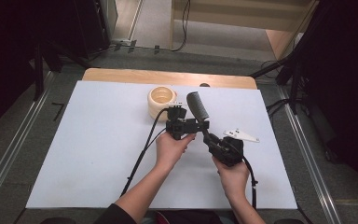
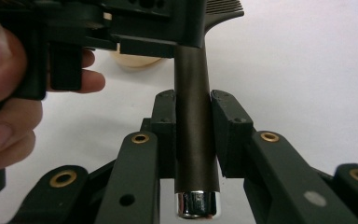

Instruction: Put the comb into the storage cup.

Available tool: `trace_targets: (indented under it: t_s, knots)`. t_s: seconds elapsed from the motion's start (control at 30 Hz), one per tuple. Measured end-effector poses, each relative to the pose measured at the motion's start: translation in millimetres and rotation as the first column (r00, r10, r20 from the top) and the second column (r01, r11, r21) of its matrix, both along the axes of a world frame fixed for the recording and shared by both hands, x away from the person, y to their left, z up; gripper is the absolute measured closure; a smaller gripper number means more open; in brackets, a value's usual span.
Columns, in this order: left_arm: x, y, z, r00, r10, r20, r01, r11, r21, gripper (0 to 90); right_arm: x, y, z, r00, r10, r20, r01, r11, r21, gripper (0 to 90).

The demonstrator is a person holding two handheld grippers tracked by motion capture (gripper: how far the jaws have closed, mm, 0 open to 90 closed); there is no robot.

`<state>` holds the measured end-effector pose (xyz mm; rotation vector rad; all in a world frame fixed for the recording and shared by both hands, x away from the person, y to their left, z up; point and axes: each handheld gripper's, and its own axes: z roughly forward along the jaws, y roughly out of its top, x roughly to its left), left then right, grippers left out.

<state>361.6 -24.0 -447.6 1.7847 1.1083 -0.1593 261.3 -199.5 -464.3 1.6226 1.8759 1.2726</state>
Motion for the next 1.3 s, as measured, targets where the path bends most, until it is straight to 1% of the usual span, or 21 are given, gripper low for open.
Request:
trace_targets:
  t_s: [0.07,0.13,0.33,0.37,0.47,0.63,0.73,0.77,0.9,0.93,0.97,1.0,1.1,1.13,1.2,1.3]
  knots:
    - [-0.7,-3.7,-1.0,0.9999,0.009,-0.009,-0.009,0.9998,-0.015,37.3,-0.2,0.7,0.1,1.0000,0.000,0.002,0.000,1.0000,-0.001,70.3]
    - [-0.7,-5.3,-1.6,0.9998,0.017,-0.012,-0.017,0.9997,-0.019,37.5,-0.3,0.9,0.0,1.0000,0.000,0.006,0.000,1.0000,-0.001,70.3]
    - [-0.7,-8.1,-4.1,0.9995,0.024,-0.022,-0.025,0.9993,-0.027,42.5,-0.7,1.0,0.6,0.9999,-0.001,0.013,0.001,1.0000,0.009,70.3]
    - [-0.8,-9.4,-5.2,0.9991,0.027,-0.033,-0.028,0.9989,-0.037,42.7,-0.7,1.3,0.7,0.9999,0.000,0.014,0.000,1.0000,0.006,70.3]
    - [-0.7,-10.5,-6.4,0.9984,0.038,-0.041,-0.040,0.9983,-0.043,45.0,-0.7,2.2,0.4,0.9998,-0.004,0.020,0.004,1.0000,0.004,70.4]
    - [1.9,-8.3,-9.0,0.9957,0.049,-0.079,-0.054,0.9960,-0.072,52.7,-0.5,1.6,-0.3,0.9997,-0.011,0.023,0.011,0.9999,0.010,70.3]
    - [3.1,-5.8,-11.0,0.9944,0.054,-0.091,-0.062,0.9946,-0.083,58.9,-0.3,1.6,-0.5,0.9997,-0.011,0.022,0.011,0.9999,0.009,70.3]
    - [3.5,-5.1,-11.7,0.9941,0.053,-0.094,-0.061,0.9944,-0.086,60.5,-0.1,1.6,-0.7,0.9997,-0.010,0.022,0.010,0.9999,0.008,70.3]
    - [5.8,-2.0,-15.3,0.9902,0.046,-0.132,-0.062,0.9908,-0.120,62.7,0.6,2.2,-1.7,0.9999,-0.004,0.014,0.004,1.0000,0.008,70.2]
    - [6.3,-1.5,-16.2,0.9899,0.042,-0.135,-0.059,0.9907,-0.122,63.2,0.7,2.3,-2.1,0.9999,-0.004,0.013,0.004,1.0000,0.007,70.2]
    - [6.9,-1.3,-17.4,0.9890,0.038,-0.143,-0.057,0.9894,-0.134,63.6,1.1,2.2,-2.6,0.9999,-0.002,0.011,0.002,1.0000,0.008,70.3]
    - [8.0,-0.6,-18.6,0.9870,0.034,-0.157,-0.056,0.9886,-0.140,64.3,1.2,2.3,-3.1,1.0000,-0.002,0.004,0.002,0.9999,0.010,70.2]
    - [8.5,0.1,-19.4,0.9858,0.027,-0.166,-0.052,0.9874,-0.149,65.6,1.7,2.1,-4.2,1.0000,0.002,-0.001,-0.002,1.0000,0.009,70.1]
    - [8.7,0.9,-19.0,0.9845,0.022,-0.174,-0.051,0.9859,-0.160,66.2,2.3,2.0,-4.7,1.0000,0.006,-0.005,-0.006,0.9999,0.009,70.1]
    - [8.6,1.5,-18.3,0.9842,0.019,-0.176,-0.050,0.9839,-0.172,67.4,2.6,2.1,-4.9,1.0000,0.010,-0.002,-0.010,0.9999,0.007,70.1]
    - [8.3,2.0,-17.2,0.9843,0.017,-0.176,-0.049,0.9826,-0.179,68.3,2.8,2.0,-4.9,0.9999,0.017,0.002,-0.017,0.9998,0.005,70.0]
